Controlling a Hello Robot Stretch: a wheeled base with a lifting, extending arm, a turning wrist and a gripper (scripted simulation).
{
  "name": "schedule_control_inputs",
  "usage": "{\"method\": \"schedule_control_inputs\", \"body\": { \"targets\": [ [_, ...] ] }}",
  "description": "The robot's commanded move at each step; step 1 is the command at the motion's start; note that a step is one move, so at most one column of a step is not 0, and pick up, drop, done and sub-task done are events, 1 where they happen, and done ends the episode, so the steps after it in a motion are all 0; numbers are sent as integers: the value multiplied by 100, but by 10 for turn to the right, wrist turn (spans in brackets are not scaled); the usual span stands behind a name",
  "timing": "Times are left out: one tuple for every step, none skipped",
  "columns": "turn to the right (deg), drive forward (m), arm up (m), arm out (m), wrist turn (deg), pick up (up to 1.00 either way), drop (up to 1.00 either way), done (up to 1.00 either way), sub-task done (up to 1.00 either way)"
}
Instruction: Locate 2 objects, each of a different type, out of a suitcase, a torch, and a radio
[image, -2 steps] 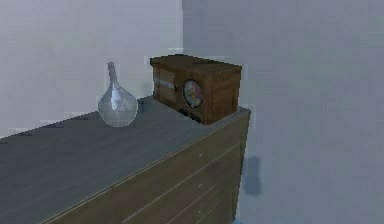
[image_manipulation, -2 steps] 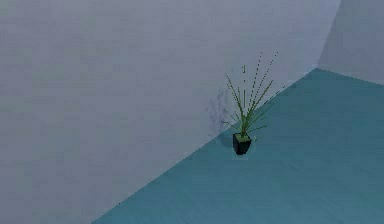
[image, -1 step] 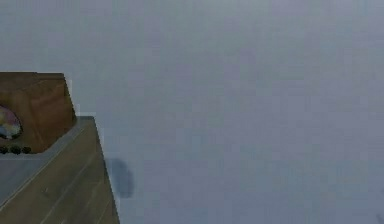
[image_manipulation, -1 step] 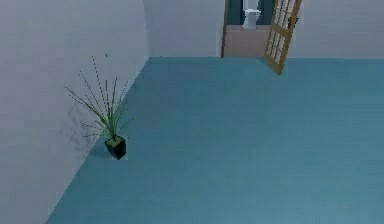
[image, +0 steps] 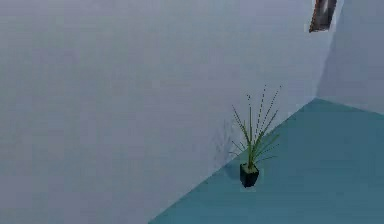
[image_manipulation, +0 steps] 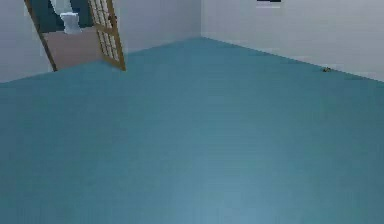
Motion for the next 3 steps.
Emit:
{"method": "schedule_control_inputs", "body": {
  "targets": [
    [450, 0, 0, 0, 0, 0, 0, 0, 0],
    [120, 0, 0, 0, 0, 0, 0, 0, 0],
    [0, 100, 0, 0, 0, 0, 0, 0, 0]
  ]
}}
